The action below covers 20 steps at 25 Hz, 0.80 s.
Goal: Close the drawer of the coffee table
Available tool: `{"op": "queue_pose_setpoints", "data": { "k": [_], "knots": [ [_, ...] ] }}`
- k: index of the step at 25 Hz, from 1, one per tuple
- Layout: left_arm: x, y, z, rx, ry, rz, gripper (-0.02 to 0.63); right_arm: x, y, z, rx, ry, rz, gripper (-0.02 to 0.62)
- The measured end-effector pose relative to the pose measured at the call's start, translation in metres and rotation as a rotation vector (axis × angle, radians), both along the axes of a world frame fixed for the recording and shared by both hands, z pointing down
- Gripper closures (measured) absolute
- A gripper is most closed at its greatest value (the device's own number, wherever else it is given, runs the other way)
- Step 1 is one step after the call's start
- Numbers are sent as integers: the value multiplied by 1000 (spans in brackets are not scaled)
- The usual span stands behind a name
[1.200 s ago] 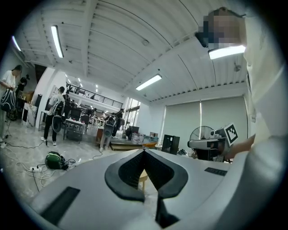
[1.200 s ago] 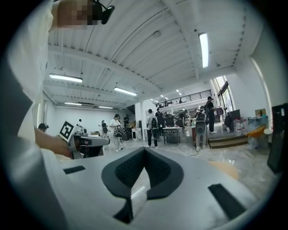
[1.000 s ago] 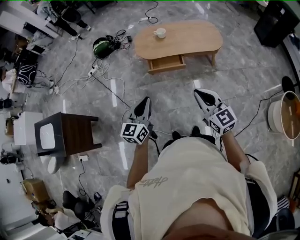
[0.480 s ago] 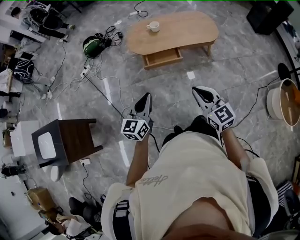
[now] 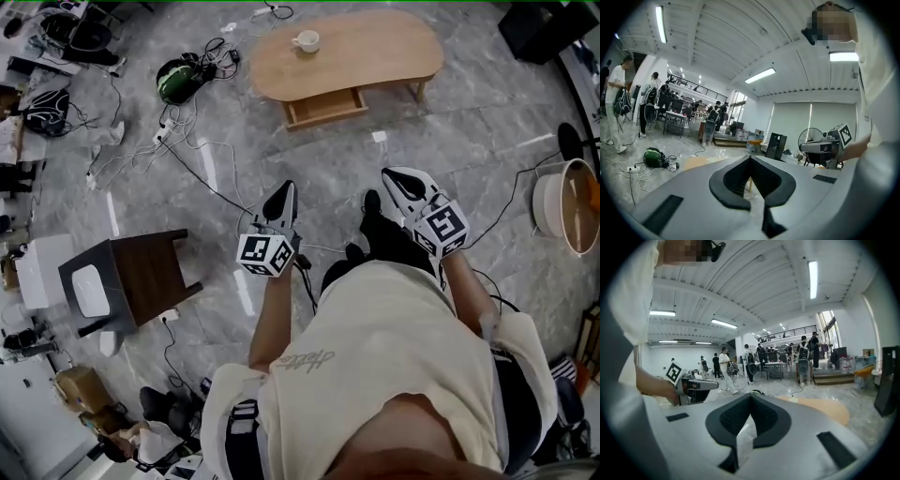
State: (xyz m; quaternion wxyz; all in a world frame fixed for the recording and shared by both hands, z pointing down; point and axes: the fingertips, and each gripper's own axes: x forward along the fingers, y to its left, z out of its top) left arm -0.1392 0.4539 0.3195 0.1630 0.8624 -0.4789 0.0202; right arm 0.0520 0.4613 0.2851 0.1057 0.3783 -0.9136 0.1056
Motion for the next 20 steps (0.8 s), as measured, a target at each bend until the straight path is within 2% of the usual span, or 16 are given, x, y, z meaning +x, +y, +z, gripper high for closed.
{"op": "queue_pose_setpoints", "data": {
  "k": [5,8,14,20],
  "knots": [
    [4,-44,6,-20,-6,-23,601,7,-53,13,-11,-44,11,598],
    [21,-75,0,-28,-28,-1,601,18,-91,6,-7,-88,13,598],
    [71,-148,-12,-4,-80,27,601,50,-160,21,34,-28,-51,598],
    [76,-209,-16,-5,-28,-66,601,71,-222,35,14,-82,-67,598]
  ]
}}
